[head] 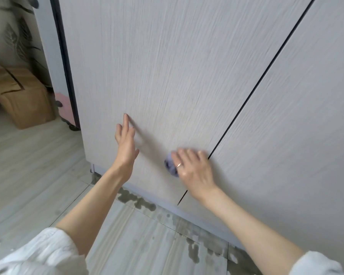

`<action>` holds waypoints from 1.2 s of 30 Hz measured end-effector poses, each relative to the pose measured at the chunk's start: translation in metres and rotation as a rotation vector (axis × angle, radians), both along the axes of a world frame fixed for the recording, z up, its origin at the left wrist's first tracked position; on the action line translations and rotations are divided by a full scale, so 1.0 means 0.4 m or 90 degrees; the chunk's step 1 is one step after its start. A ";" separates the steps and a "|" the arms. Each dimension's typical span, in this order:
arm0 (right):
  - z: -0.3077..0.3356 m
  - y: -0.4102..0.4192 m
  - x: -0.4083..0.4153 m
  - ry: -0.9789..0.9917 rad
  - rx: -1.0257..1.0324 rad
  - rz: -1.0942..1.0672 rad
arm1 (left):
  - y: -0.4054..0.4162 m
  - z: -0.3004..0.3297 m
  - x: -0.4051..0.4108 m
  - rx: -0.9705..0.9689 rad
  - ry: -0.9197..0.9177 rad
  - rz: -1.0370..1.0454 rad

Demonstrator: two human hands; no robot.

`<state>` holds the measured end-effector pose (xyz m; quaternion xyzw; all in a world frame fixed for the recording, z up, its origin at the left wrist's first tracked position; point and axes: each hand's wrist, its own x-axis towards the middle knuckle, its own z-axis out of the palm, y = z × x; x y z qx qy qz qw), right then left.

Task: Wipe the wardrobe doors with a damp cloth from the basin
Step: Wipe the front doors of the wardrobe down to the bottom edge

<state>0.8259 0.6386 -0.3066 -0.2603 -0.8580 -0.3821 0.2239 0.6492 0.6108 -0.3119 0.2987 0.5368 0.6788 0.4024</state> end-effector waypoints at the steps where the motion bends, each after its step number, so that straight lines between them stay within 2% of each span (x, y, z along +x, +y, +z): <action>1: 0.049 0.003 -0.010 0.066 0.014 -0.002 | -0.002 0.000 -0.001 0.008 -0.008 -0.003; 4: 0.176 0.024 -0.059 0.231 0.047 0.010 | -0.008 0.003 0.001 0.021 -0.019 -0.014; 6: 0.185 0.021 -0.096 0.260 0.043 -0.003 | -0.014 0.004 0.002 0.012 0.016 -0.042; 8: 0.129 0.015 -0.121 0.229 0.035 -0.013 | -0.019 -0.004 -0.003 -0.005 0.081 -0.068; 10: 0.039 0.016 -0.131 0.161 0.015 -0.004 | -0.020 -0.014 -0.009 -0.020 0.133 -0.072; 13: -0.117 0.039 -0.094 -0.034 0.019 0.030 | -0.029 -0.032 -0.010 -0.030 0.166 -0.072; 17: -0.302 0.027 -0.012 -0.306 -0.063 -0.002 | -0.055 -0.100 -0.003 -0.065 0.159 -0.101; 19: -0.332 0.021 -0.012 -0.353 -0.090 -0.010 | -0.063 -0.126 0.003 -0.088 0.141 -0.115; 21: -0.335 0.019 -0.045 -0.338 -0.098 -0.018 | -0.058 -0.139 0.012 -0.102 0.131 -0.123; 24: -0.346 0.016 -0.093 -0.222 -0.093 -0.024 | -0.043 -0.154 0.025 -0.109 0.127 -0.117; 29: -0.326 0.014 0.027 -0.354 -0.135 -0.005 | -0.032 -0.163 0.060 -0.123 0.143 -0.081; 31: -0.279 0.018 0.103 -0.341 -0.140 0.002 | -0.027 -0.149 0.081 -0.144 0.141 -0.052; 33: -0.226 0.022 0.144 -0.263 -0.126 0.018 | -0.031 -0.131 0.103 -0.184 0.137 -0.030; 36: -0.063 0.017 0.168 -0.197 -0.098 -0.006 | -0.052 -0.045 0.151 -0.273 0.116 -0.035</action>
